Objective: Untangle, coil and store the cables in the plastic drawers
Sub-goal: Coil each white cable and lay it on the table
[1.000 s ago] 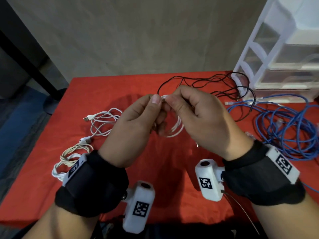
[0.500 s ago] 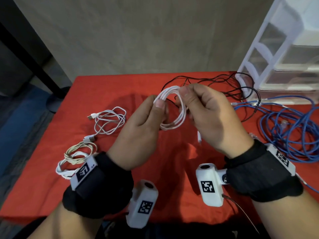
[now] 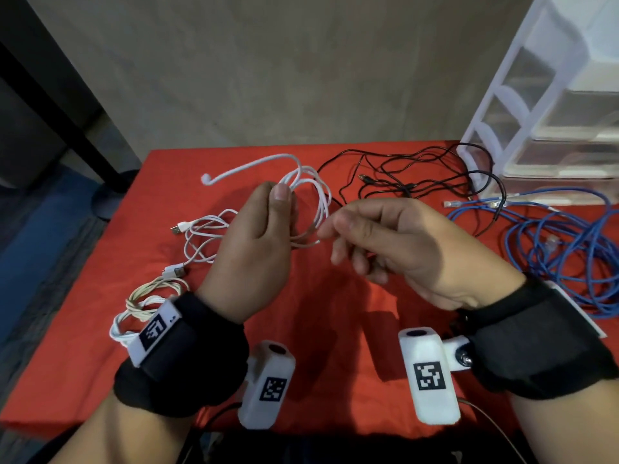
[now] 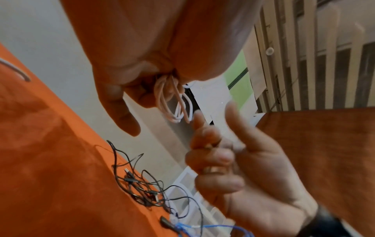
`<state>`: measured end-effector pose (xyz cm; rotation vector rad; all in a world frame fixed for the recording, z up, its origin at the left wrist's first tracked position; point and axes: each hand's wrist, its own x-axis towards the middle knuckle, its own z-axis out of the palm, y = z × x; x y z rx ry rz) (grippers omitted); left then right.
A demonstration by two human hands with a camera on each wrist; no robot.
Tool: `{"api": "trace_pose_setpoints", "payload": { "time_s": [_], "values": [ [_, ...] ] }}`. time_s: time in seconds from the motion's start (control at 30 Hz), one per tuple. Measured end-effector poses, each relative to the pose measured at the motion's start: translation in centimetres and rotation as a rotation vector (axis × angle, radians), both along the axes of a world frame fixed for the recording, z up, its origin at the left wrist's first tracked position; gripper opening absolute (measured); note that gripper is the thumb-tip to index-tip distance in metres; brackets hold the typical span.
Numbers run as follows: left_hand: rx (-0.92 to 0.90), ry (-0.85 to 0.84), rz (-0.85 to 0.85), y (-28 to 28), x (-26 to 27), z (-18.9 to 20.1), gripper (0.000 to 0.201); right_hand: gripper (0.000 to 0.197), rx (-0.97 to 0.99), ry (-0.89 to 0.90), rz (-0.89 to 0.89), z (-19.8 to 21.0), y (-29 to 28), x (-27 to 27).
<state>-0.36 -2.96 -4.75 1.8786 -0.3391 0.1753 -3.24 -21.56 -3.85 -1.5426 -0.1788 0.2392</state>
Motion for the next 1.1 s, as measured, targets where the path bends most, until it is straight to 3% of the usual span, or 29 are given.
{"api": "trace_pose_setpoints", "payload": {
  "time_s": [0.17, 0.23, 0.3, 0.37, 0.4, 0.47, 0.53, 0.63, 0.73, 0.9, 1.1],
  "values": [
    [0.287, -0.134, 0.003, 0.5, 0.4, -1.1, 0.027, 0.065, 0.084, 0.089, 0.03, 1.2, 1.8, -0.7],
    [0.36, -0.163, -0.01, 0.4, 0.4, -1.2, 0.022, 0.064, 0.106, 0.115, -0.068, 1.6, 2.6, -0.7],
    [0.379, -0.178, -0.012, 0.3, 0.2, -1.1, 0.027, 0.04, 0.095, -0.032, -0.235, 1.3, 2.9, -0.5],
    [0.321, -0.142, -0.047, 0.2, 0.2, -1.1, 0.031, 0.01, -0.132, -0.353, -0.364, 0.8, 2.3, -0.1],
    [0.272, -0.11, -0.081, 0.2, 0.1, -1.1, 0.033, 0.009, -0.299, -0.482, -0.376, 0.6, 1.8, 0.2],
    [0.168, -0.022, -0.156, 0.0, -0.1, -0.6, 0.036, 0.029, -0.562, -0.606, -0.318, -0.2, 0.9, 0.7],
    [0.072, 0.068, -0.217, -0.1, -0.5, 0.1, 0.041, 0.038, -0.627, -0.597, -0.253, -0.5, 0.4, 0.9],
    [0.03, 0.092, -0.298, 0.2, -0.7, 0.7, 0.046, 0.024, -0.528, -0.481, -0.202, -0.3, 0.5, 0.9],
    [0.124, 0.018, -0.336, 0.8, -0.4, 0.6, 0.04, 0.016, -0.497, -0.458, -0.179, 0.2, 0.2, 0.8],
    [0.374, -0.124, -0.323, 1.0, -0.5, 0.2, 0.024, 0.017, -0.71, -0.436, -0.124, 0.1, -0.3, 0.7],
    [0.534, -0.308, -0.241, 0.8, -0.6, -0.3, 0.034, 0.019, -0.735, -0.38, -0.017, 0.4, -0.8, 0.9]
  ]
}}
